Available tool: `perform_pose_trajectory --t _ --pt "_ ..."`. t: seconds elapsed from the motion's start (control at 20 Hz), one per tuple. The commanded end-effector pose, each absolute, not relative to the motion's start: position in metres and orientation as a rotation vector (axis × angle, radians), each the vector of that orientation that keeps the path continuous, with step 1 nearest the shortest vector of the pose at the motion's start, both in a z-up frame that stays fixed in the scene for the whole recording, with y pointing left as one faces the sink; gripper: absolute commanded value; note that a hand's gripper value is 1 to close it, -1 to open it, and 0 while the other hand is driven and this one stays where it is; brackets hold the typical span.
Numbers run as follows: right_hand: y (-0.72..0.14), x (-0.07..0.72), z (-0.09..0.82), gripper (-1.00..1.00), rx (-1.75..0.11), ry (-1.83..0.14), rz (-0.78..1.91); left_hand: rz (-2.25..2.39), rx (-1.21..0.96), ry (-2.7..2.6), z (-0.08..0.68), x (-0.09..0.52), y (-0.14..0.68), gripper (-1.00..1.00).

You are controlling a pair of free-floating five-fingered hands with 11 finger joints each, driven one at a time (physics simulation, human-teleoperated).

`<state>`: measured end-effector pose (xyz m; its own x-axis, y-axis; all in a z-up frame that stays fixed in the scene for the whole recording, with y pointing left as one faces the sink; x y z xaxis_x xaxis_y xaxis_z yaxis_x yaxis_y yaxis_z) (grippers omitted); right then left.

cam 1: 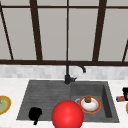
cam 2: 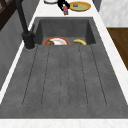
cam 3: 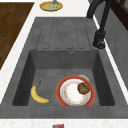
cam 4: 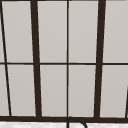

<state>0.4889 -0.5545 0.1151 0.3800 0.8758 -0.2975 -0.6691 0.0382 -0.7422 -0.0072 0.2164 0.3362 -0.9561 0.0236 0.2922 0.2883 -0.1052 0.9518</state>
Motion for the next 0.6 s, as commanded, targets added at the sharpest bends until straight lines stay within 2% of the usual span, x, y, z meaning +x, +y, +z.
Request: perform_pose_trajectory --t 0.0,0.1,0.15,0.55 --pt "-0.538 0.473 0.093 1.00 -1.046 -0.238 1.213 -2.182 -0.350 -1.971 0.336 -0.007 0.216 0.00" --pt "-0.543 0.462 0.106 1.00 -1.037 -0.291 1.186 -2.182 -0.350 -1.971 0.336 -0.007 0.216 0.00" --pt "-0.548 0.467 0.114 -1.00 -1.060 -0.327 1.163 -2.182 -0.350 -1.971 0.336 -0.007 0.216 0.00" --pt "-0.535 0.484 0.175 -1.00 -1.000 -0.308 1.176 -2.182 -0.350 -1.971 0.336 -0.007 0.216 0.00"
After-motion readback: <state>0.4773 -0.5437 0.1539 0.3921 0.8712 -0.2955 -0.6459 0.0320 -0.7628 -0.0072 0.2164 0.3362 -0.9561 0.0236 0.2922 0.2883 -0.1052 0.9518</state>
